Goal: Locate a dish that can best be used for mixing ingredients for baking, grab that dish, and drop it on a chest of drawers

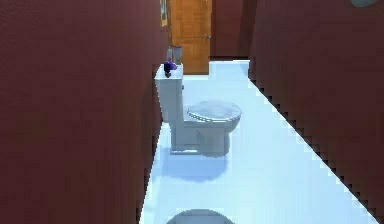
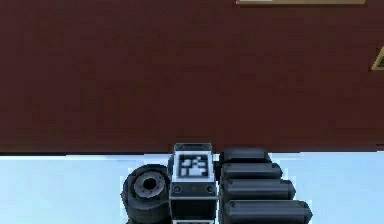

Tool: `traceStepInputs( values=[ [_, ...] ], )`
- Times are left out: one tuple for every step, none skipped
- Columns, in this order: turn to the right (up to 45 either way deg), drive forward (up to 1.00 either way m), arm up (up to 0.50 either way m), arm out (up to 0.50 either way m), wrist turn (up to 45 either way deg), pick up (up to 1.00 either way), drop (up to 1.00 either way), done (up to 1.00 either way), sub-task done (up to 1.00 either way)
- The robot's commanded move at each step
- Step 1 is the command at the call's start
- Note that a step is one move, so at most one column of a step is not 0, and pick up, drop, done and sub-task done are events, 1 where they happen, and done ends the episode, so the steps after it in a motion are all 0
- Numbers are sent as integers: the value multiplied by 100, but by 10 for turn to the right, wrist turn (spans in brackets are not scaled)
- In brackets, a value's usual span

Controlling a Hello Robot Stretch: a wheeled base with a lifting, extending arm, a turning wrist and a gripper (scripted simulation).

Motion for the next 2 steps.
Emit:
traceStepInputs(
  values=[
    [240,0,0,0,0,0,0,0,0],
    [0,20,0,0,0,0,0,0,0]
  ],
)
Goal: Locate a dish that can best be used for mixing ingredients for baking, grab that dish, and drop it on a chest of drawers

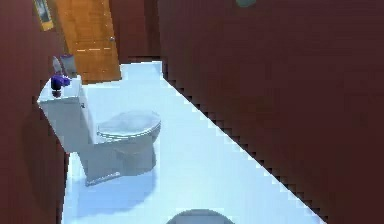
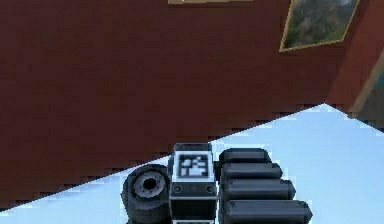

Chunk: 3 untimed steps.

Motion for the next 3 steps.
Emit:
traceStepInputs(
  values=[
    [450,0,0,0,0,0,0,0,0],
    [450,0,0,0,0,0,0,0,0],
    [390,0,0,0,0,0,0,0,0]
  ],
)
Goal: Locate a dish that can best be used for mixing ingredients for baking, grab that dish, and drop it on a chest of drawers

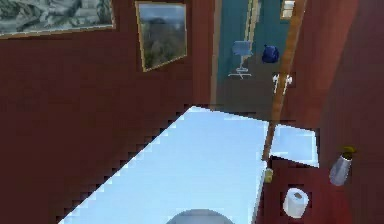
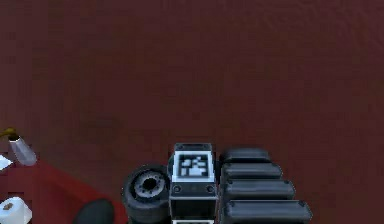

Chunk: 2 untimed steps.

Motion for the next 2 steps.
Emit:
traceStepInputs(
  values=[
    [-450,0,0,0,0,0,0,0,0],
    [-450,0,0,0,0,0,0,0,0]
  ],
)
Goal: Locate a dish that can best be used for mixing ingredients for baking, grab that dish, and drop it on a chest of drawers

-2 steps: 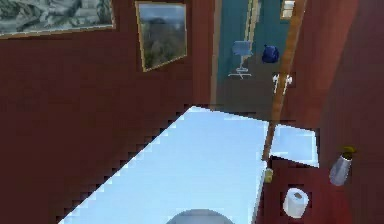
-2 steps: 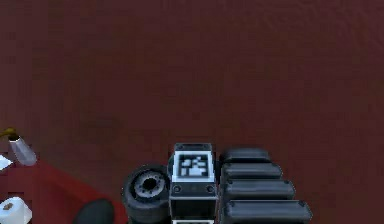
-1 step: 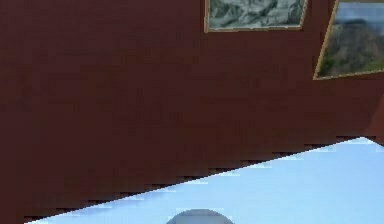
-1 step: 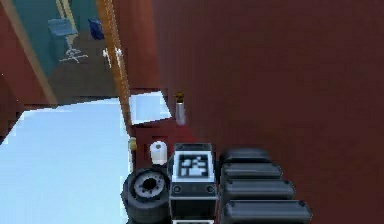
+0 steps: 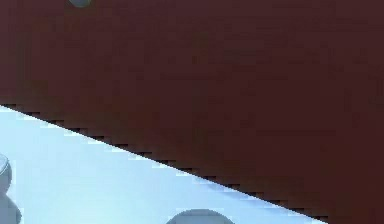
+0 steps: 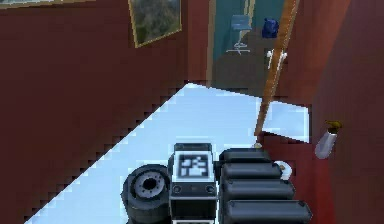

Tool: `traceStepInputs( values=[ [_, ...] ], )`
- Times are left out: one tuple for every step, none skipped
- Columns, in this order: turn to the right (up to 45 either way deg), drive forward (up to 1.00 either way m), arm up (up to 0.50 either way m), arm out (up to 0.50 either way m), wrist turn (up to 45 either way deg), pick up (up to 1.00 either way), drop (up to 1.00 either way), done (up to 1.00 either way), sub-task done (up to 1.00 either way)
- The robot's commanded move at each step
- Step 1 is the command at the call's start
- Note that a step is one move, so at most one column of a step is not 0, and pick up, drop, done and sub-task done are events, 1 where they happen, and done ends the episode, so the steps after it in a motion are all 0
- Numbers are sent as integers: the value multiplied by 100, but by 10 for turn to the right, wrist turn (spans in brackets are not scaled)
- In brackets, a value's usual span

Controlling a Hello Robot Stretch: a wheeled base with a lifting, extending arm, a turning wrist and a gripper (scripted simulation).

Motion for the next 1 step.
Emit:
traceStepInputs(
  values=[
    [-180,0,0,0,0,0,0,0,0]
  ],
)
